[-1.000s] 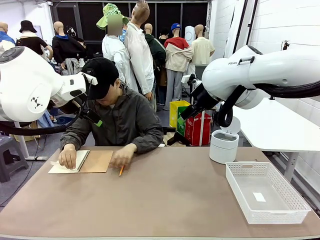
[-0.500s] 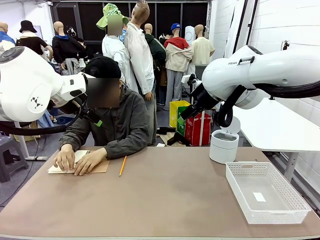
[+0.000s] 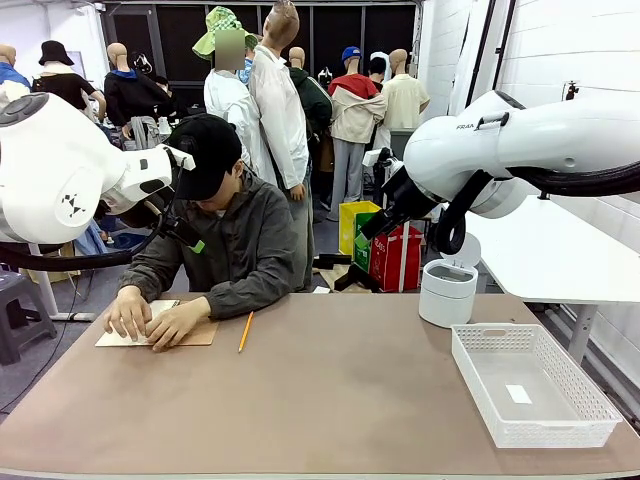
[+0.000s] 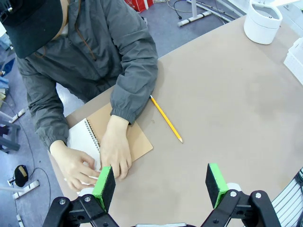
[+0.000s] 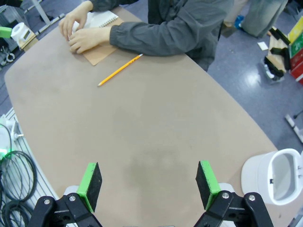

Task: Sort the paper based on its condition.
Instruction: If a person hands you a paper, place it in the Organizing basket , and if it's crumpled, put it in the Trash can.

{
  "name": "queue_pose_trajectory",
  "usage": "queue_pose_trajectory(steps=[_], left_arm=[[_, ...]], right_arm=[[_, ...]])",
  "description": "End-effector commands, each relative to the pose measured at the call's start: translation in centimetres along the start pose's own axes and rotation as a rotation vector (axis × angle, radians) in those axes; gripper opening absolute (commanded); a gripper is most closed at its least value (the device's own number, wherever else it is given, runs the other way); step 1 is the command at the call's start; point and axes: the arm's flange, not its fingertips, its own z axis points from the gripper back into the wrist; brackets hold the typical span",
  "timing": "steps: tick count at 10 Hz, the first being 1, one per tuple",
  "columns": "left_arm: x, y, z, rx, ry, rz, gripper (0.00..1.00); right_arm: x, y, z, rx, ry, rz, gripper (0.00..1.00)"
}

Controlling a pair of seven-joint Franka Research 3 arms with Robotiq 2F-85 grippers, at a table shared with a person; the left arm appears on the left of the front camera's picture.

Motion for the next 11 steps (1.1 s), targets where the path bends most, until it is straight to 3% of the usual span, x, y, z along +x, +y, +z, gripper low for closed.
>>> queue_pose_trajectory(steps=[1, 11], left_arm=[[0.00, 0.09, 0.06, -0.001, -0.002, -0.001, 1.00], [0.00, 0.09, 0.06, -0.001, -0.002, -0.001, 1.00]], right_arm=[[0.02, -0.03, -0.17, 0.001, 0.001, -0.001, 1.00], [0.02, -0.03, -0.17, 0.001, 0.001, -0.001, 1.00]])
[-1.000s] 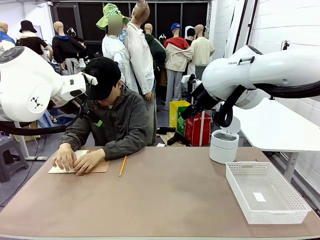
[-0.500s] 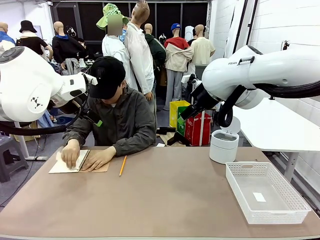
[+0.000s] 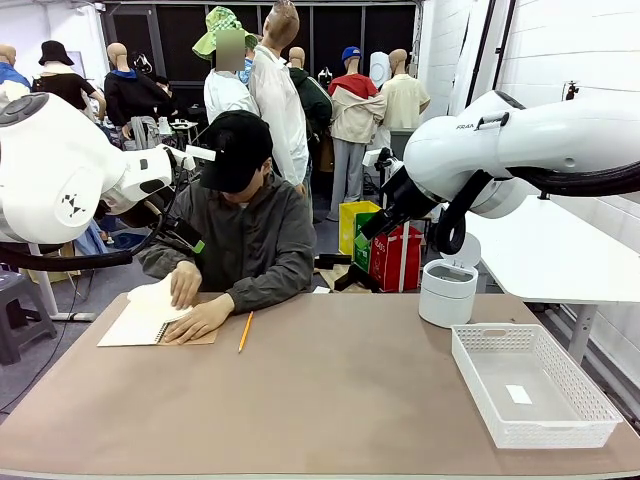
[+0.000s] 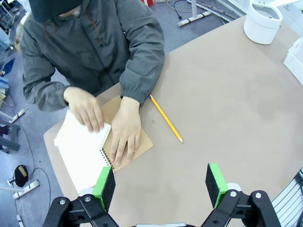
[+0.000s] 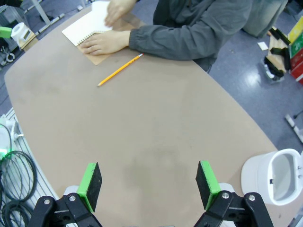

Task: Sort the paper based on its condition.
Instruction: If a person hands you a paper, place it in the Organizing basket , and if it's crumpled, put it in the Trash can.

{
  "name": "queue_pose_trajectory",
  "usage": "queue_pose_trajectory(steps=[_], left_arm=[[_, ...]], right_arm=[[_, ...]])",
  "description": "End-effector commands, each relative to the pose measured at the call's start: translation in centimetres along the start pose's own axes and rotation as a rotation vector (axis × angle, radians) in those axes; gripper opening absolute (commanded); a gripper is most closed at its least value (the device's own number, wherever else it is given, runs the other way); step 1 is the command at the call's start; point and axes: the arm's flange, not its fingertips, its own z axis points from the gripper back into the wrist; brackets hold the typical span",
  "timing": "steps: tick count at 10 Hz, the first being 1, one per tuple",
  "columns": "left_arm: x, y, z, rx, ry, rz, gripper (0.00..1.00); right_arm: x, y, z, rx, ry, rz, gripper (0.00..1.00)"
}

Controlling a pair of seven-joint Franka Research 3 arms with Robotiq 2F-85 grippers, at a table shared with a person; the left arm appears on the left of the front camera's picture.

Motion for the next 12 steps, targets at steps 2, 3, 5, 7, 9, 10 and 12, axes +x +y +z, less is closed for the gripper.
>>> queue_pose_trajectory(steps=[2, 3, 5, 7, 9, 10, 12], left_arm=[[0.00, 0.09, 0.06, -0.001, -0.002, -0.001, 1.00], [0.00, 0.09, 0.06, -0.001, -0.002, -0.001, 1.00], [0.00, 0.09, 0.06, -0.001, -0.002, -0.001, 1.00], [0.00, 0.09, 0.06, -0.001, -0.002, -0.001, 1.00], [0.00, 0.09, 0.06, -0.001, -0.002, -0.001, 1.00], [0.00, 0.09, 0.06, -0.001, -0.002, -0.001, 1.00], [0.00, 0.09, 0.06, -0.001, -0.002, -0.001, 1.00]], right_arm=[[0.02, -0.03, -0.17, 0.001, 0.001, -0.001, 1.00], [0.02, -0.03, -0.17, 0.001, 0.001, -0.001, 1.00], [0.02, -0.03, -0.17, 0.001, 0.001, -0.001, 1.00], [0.02, -0.03, -0.17, 0.001, 0.001, -0.001, 1.00], [0.02, -0.03, -0.17, 0.001, 0.001, -0.001, 1.00], [0.02, -0.03, -0.17, 0.001, 0.001, -0.001, 1.00], [0.02, -0.03, -0.17, 0.001, 0.001, -0.001, 1.00]])
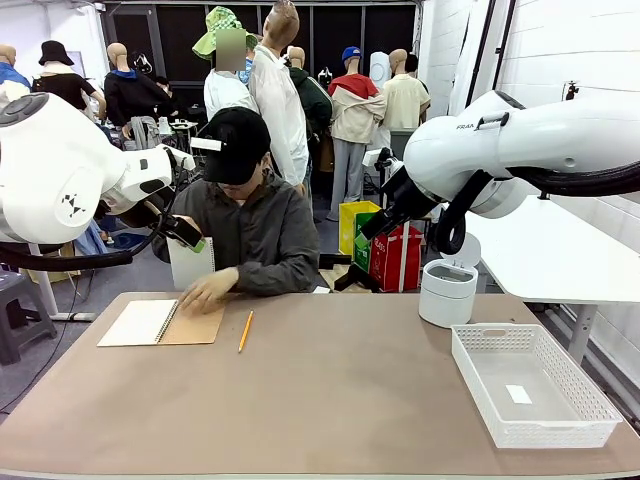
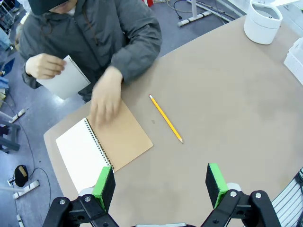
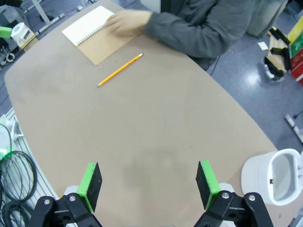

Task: Sort the paper based on its condition.
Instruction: If a person hands you a paper, place it in the Organizing basket , and if it's crumpled, put it in the Trash can.

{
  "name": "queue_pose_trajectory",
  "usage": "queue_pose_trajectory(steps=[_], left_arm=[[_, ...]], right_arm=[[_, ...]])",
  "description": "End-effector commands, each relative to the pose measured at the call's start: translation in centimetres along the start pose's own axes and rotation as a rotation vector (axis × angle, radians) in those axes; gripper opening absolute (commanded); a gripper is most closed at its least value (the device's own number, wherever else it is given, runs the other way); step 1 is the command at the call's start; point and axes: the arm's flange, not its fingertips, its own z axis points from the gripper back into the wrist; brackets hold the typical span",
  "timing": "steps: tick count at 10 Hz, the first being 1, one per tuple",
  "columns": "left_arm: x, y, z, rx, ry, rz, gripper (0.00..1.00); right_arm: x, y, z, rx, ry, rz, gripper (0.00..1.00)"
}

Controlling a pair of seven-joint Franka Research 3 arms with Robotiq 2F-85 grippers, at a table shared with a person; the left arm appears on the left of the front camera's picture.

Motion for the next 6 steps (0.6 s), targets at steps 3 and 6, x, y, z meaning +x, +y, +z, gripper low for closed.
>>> queue_pose_trajectory(steps=[3, 6], left_arm=[[0.00, 0.09, 0.06, -0.001, -0.002, -0.001, 1.00], [0.00, 0.09, 0.06, -0.001, -0.002, -0.001, 1.00]], right_arm=[[0.02, -0.03, -0.17, 0.001, 0.001, -0.001, 1.00], [0.02, -0.03, -0.17, 0.001, 0.001, -0.001, 1.00]])
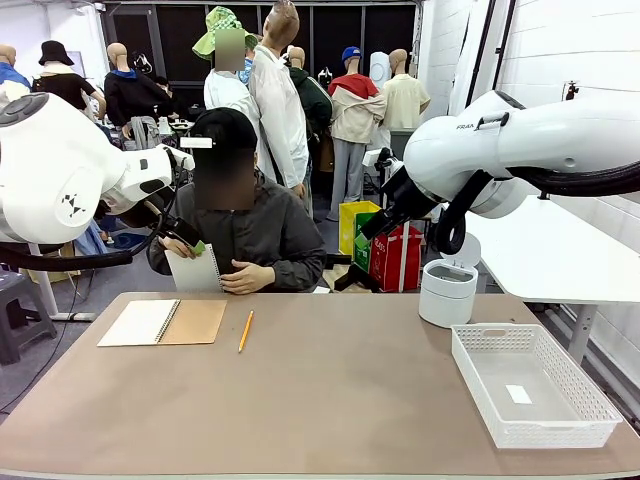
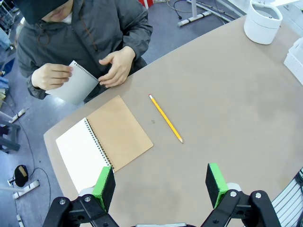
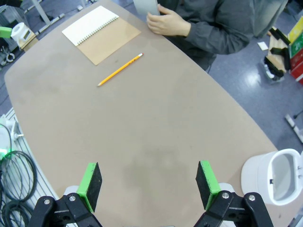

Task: Sort the paper based on its condition.
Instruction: If a person hands you a paper, place it in the Organizing basket , and if it's crumpled, put it in the Trash can.

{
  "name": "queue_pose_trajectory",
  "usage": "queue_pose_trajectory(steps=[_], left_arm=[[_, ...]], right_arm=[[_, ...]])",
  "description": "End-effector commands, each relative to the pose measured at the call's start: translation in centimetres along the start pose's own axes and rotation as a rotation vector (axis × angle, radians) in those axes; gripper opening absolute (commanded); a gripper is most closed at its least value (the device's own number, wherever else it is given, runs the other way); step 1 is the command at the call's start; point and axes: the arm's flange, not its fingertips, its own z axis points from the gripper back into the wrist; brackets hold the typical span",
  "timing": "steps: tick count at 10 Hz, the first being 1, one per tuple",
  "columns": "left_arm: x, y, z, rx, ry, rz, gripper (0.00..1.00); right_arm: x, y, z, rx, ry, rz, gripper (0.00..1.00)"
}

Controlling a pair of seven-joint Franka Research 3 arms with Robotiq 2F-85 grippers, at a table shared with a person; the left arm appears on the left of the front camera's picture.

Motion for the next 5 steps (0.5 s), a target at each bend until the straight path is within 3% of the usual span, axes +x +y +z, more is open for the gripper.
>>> queue_pose_trajectory(steps=[1, 5], left_arm=[[0.00, 0.09, 0.06, -0.001, -0.002, -0.001, 1.00], [0.00, 0.09, 0.06, -0.001, -0.002, -0.001, 1.00]], right_arm=[[0.02, -0.03, -0.17, 0.001, 0.001, -0.001, 1.00], [0.02, -0.03, -0.17, 0.001, 0.001, -0.001, 1.00]])
